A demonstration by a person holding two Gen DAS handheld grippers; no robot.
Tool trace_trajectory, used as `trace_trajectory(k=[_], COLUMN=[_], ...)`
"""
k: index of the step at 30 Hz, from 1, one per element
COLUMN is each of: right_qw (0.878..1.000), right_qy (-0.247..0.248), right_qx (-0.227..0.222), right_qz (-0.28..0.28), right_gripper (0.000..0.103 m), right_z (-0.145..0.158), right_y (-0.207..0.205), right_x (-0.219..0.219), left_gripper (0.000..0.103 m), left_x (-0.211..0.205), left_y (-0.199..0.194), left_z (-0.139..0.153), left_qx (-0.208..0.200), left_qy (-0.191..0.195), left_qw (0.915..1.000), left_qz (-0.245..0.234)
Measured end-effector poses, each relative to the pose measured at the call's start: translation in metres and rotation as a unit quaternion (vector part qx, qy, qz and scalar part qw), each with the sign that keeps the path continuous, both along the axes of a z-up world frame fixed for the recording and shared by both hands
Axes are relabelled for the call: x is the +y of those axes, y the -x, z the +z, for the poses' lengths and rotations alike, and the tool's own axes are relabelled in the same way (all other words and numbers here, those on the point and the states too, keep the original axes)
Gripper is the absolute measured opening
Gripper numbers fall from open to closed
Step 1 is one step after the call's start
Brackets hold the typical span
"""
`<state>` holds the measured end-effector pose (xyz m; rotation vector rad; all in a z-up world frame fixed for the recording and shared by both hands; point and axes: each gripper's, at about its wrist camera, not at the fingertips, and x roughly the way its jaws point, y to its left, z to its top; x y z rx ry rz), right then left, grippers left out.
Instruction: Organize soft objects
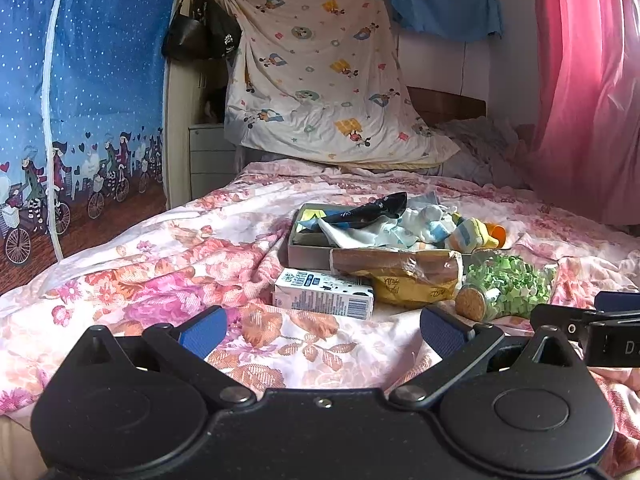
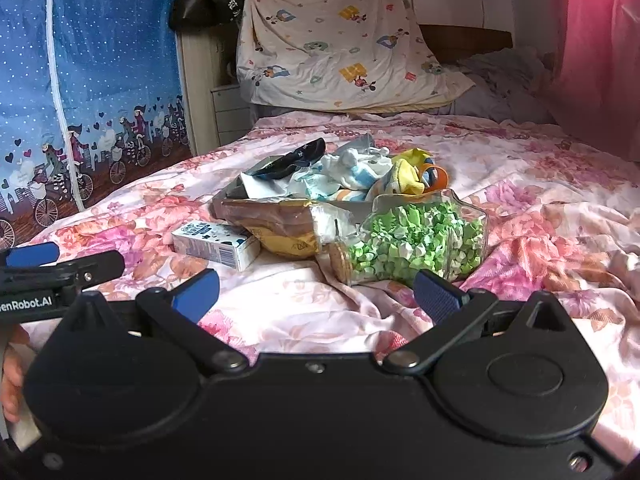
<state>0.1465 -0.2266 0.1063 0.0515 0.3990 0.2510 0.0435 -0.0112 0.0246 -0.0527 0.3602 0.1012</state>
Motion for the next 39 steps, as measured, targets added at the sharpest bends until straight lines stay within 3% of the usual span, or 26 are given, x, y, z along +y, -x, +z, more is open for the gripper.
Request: trace_trajectory(k=[39], right_qw=[1.000], right_qy=[0.006], right_qx=[0.004], right_qz=[-0.004], right_gripper=[0.102], right_z=[-0.0027], right_y=[-0.0005], right_x=[0.0027], left_gripper=[0.102], left_x=[0.0015], left_y=[-0.0025], left_z=[-0.0038], left_qx=[0.011], left_qy=[-0.001], left_qw=[0.9999], left_qz=[0.003])
